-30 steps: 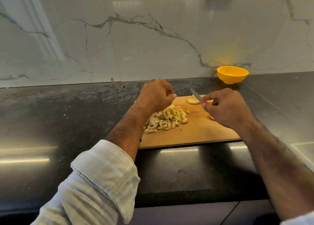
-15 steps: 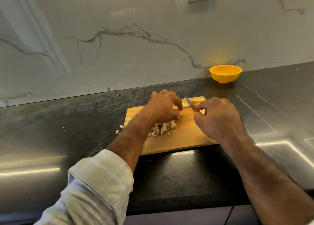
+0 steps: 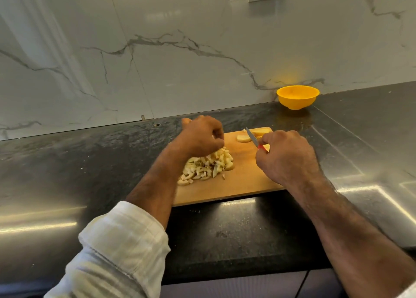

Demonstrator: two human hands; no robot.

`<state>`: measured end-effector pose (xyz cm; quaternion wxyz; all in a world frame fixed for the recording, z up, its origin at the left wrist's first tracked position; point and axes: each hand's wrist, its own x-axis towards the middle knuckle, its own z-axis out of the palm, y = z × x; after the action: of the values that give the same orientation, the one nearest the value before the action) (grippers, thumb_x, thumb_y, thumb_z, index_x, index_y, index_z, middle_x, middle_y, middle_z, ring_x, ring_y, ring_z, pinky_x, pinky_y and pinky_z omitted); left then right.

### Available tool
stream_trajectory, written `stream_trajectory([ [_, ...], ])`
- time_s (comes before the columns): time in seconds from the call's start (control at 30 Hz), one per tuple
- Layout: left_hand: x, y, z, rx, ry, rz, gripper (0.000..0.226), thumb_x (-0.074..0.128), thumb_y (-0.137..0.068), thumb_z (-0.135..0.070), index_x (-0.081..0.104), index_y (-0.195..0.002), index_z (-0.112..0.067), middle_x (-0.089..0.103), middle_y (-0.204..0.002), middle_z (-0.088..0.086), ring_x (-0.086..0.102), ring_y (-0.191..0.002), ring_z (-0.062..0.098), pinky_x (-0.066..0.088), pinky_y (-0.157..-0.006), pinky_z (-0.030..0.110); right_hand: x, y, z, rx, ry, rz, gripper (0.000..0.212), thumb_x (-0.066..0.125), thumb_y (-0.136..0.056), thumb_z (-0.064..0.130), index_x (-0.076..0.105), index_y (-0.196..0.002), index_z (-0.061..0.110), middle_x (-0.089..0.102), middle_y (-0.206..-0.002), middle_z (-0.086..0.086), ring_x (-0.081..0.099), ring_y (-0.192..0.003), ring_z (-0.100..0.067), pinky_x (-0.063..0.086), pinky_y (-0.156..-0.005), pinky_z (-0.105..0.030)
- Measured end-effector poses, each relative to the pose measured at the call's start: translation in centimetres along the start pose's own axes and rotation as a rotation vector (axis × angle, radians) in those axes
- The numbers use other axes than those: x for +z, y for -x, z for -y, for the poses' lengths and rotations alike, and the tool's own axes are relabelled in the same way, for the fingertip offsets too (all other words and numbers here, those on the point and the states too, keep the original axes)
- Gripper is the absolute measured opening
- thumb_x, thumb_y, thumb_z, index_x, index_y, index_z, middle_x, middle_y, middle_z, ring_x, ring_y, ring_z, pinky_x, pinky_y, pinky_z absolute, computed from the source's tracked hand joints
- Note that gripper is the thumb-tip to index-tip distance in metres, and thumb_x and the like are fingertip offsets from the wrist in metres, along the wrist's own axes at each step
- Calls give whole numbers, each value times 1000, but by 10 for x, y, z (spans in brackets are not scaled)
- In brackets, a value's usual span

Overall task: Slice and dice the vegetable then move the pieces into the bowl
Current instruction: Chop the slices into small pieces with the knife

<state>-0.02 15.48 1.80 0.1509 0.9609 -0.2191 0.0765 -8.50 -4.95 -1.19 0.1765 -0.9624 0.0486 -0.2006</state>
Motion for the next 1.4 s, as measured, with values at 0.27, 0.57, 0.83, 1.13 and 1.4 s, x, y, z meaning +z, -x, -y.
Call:
stream_trajectory([
  [0.27, -9, 0, 33, -53, 36, -143, 47, 68, -96, -51, 63, -65, -16, 63, -70, 3, 60, -78, 18, 26, -99, 47, -2, 1, 3, -8, 8, 27, 32, 65, -93, 37, 74, -122, 27, 72, -103, -1, 63, -83, -18, 50, -63, -30],
  [0.57, 36, -29, -34, 69, -193, 181, 52, 56, -106, -44, 46, -155, -30, 44, -163, -4, 40, -150, 22, 29, -124, 56, 1, 0, 1, 71, 42, 34, 32, 60, -91, 40, 73, -116, 26, 69, -106, -3, 59, -85, -21, 49, -63, -33],
  [0.83, 39, -41, -45, 8, -296, 315, 42, 49, -110, -34, 53, -151, -31, 52, -157, -5, 41, -148, 21, 18, -123, 66, 0, 1, 3, 95, 50, 69, 34, 59, -90, 40, 71, -119, 28, 67, -107, -2, 59, -88, -21, 50, -66, -34],
  [1.13, 27, -27, -25, 20, -183, 238, 31, 61, -105, -36, 64, -136, -33, 60, -144, -7, 44, -142, 19, 21, -122, 63, -6, 2, 11, 120, 65, 149, 35, 62, -89, 40, 70, -121, 29, 65, -110, -2, 58, -89, -20, 52, -68, -36],
  [1.4, 40, -32, -22, -12, -106, 166, 43, 67, -100, -41, 53, -139, -33, 62, -130, -8, 51, -131, 19, 30, -117, 63, -7, 1, 13, 134, 87, 204, 35, 64, -92, 42, 70, -125, 30, 65, -110, 0, 55, -87, -17, 49, -68, -33],
])
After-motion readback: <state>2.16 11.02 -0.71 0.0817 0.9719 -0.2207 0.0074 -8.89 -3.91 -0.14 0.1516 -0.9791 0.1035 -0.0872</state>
